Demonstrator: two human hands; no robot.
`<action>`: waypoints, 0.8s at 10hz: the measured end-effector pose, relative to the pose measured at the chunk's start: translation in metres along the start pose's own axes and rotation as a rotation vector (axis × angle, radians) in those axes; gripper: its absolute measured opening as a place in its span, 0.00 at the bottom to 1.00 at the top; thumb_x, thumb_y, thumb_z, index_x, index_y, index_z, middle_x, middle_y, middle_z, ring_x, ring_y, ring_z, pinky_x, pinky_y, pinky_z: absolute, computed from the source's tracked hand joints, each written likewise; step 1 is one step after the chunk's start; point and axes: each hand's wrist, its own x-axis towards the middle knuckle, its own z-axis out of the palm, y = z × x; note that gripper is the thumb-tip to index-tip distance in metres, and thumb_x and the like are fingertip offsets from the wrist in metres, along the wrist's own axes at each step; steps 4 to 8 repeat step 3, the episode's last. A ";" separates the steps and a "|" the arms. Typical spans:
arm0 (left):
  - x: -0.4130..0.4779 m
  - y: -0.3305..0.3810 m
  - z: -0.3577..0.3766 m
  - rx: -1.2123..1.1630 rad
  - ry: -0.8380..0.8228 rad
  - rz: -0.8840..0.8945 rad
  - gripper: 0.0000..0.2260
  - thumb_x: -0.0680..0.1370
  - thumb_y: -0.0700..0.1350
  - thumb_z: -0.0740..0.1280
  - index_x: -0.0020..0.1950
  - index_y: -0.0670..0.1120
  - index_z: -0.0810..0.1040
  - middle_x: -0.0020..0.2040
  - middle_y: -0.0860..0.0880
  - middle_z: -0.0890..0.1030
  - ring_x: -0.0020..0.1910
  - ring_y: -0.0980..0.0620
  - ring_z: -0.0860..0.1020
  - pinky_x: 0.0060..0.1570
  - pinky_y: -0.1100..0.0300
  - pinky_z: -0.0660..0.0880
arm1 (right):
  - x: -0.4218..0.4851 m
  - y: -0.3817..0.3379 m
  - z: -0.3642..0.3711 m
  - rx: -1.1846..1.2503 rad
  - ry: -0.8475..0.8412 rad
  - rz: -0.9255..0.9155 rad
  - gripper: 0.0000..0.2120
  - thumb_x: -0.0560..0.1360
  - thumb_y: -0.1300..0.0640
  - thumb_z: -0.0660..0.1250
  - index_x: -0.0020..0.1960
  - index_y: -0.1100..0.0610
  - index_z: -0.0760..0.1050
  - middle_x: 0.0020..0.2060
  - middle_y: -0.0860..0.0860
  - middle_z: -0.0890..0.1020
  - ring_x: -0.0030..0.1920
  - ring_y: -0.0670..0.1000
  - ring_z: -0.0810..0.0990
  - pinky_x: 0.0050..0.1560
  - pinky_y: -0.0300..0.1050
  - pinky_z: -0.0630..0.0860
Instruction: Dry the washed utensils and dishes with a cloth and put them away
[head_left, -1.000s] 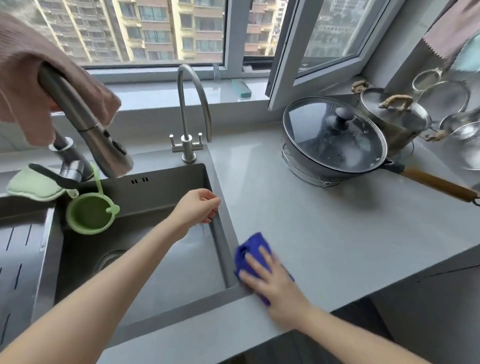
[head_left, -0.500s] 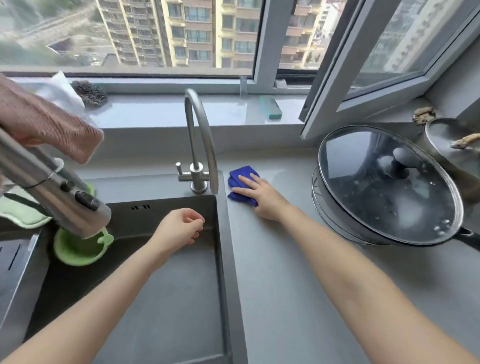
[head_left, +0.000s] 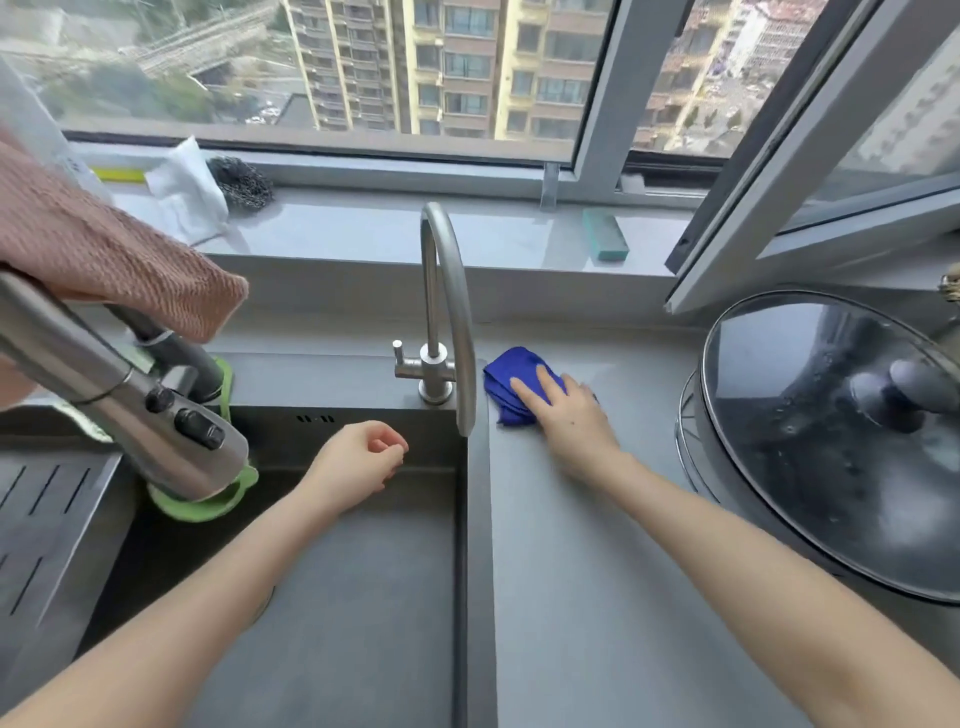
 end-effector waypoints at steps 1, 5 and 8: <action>0.000 -0.005 -0.006 0.052 0.009 0.015 0.06 0.74 0.43 0.64 0.42 0.51 0.79 0.40 0.49 0.83 0.43 0.48 0.82 0.49 0.49 0.80 | 0.018 0.038 -0.005 0.013 -0.012 -0.184 0.40 0.72 0.73 0.52 0.76 0.42 0.50 0.78 0.50 0.50 0.75 0.60 0.53 0.73 0.56 0.53; -0.008 -0.001 -0.013 0.012 0.040 0.049 0.06 0.75 0.42 0.63 0.42 0.51 0.79 0.42 0.48 0.83 0.44 0.47 0.82 0.49 0.49 0.80 | 0.009 0.028 -0.020 -0.041 0.063 -0.148 0.27 0.79 0.55 0.59 0.75 0.44 0.57 0.76 0.50 0.60 0.76 0.56 0.57 0.73 0.59 0.46; -0.008 -0.001 -0.013 0.012 0.040 0.049 0.06 0.75 0.42 0.63 0.42 0.51 0.79 0.42 0.48 0.83 0.44 0.47 0.82 0.49 0.49 0.80 | 0.009 0.028 -0.020 -0.041 0.063 -0.148 0.27 0.79 0.55 0.59 0.75 0.44 0.57 0.76 0.50 0.60 0.76 0.56 0.57 0.73 0.59 0.46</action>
